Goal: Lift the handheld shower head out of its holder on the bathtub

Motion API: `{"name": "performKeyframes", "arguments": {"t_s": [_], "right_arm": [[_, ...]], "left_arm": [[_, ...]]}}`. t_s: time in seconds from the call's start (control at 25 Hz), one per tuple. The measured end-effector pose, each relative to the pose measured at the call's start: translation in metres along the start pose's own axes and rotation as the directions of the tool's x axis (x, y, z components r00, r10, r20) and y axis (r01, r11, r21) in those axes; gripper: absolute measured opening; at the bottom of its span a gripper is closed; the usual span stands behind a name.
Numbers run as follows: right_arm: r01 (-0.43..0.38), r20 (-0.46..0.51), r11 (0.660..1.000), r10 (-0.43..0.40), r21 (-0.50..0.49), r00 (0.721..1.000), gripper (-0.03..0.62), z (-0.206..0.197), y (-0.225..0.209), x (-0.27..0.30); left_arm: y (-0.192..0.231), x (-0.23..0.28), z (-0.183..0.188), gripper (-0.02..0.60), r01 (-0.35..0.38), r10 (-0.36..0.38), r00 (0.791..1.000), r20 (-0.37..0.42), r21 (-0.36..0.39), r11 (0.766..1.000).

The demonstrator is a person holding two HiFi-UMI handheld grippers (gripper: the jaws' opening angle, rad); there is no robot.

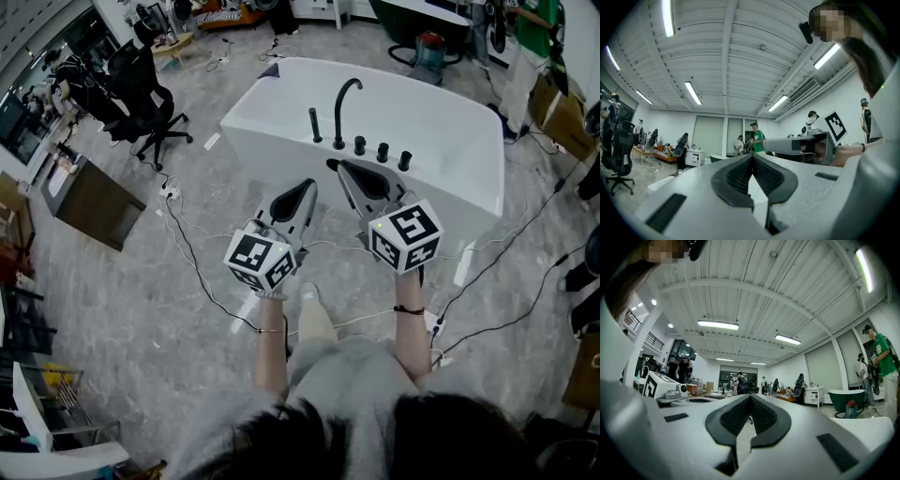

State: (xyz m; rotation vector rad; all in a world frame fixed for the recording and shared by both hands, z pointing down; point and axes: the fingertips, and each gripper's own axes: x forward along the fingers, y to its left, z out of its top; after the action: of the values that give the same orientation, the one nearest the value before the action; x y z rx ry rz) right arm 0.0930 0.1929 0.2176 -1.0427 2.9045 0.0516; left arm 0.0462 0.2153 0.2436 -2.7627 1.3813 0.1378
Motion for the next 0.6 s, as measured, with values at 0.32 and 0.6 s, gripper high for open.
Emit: {"name": "performKeyframes", "arguments": {"t_s": [0.32, 0.6], "right_arm": [[0.001, -0.012, 0.999, -0.001, 0.047, 1.0, 0.0, -0.015, -0.015, 0.023], [0.016, -0.038, 0.998, -0.014, 0.057, 0.999, 0.0, -0.026, -0.049, 0.072]], "left_arm": [[0.02, 0.013, -0.011, 0.006, -0.029, 0.028, 0.999, -0.025, -0.025, 0.999], [0.069, 0.052, -0.016, 0.006, -0.003, 0.002, 1.0, -0.031, -0.04, 0.999]]}}
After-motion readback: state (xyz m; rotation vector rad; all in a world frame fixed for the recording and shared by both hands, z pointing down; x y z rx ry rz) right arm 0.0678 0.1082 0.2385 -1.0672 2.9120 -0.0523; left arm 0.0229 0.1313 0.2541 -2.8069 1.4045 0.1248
